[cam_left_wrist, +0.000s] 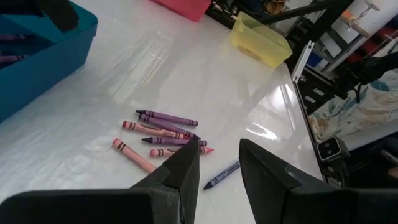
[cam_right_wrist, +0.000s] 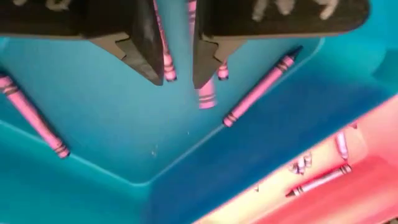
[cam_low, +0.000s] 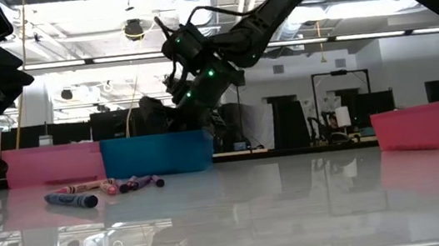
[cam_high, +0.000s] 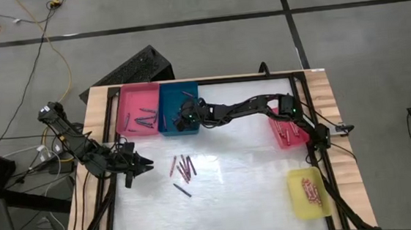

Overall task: Sort crayons
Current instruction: Put the purple crayon into the blue bin

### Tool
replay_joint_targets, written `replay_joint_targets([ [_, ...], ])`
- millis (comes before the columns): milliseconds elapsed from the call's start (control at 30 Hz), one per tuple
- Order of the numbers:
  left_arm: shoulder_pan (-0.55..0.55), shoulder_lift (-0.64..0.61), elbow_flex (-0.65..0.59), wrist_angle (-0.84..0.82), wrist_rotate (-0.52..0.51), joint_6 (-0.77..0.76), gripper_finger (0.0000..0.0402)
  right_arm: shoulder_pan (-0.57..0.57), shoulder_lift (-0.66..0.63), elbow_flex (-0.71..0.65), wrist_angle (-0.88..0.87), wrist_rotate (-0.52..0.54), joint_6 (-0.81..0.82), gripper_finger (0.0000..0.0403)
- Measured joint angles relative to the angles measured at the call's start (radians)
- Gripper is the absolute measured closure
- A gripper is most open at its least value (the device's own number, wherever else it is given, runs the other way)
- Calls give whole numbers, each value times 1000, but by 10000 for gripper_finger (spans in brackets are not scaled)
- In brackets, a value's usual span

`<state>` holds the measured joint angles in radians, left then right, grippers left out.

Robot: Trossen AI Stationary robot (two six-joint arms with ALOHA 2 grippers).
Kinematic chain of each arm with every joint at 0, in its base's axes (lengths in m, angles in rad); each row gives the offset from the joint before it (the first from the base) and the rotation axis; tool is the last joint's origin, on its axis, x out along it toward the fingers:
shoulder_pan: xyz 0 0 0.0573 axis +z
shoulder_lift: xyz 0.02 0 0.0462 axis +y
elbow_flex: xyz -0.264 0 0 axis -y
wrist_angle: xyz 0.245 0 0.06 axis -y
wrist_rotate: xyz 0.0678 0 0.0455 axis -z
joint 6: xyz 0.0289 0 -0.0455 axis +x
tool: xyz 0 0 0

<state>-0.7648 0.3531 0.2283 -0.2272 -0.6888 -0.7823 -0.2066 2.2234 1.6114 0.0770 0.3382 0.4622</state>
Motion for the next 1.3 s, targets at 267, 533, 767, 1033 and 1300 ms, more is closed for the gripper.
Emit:
replay_joint_targets([
  [267, 0, 0, 0, -5, 2, 0, 300, 8, 1, 143, -180, -53, -84, 297],
  [533, 0, 0, 0, -10, 2, 0, 300, 97, 0, 411, -624, -56, -194, 295],
  [767, 0, 0, 0, -10, 1, 0, 300, 262, 0, 487, -830, -49, -121, 295],
  [1033, 0, 0, 0, -10, -4, 0, 300, 446, 23, 418, -839, 107, 182, 295],
  [1300, 0, 0, 0, -10, -4, -5, 300, 528, 20, 364, -928, 238, 403, 295],
])
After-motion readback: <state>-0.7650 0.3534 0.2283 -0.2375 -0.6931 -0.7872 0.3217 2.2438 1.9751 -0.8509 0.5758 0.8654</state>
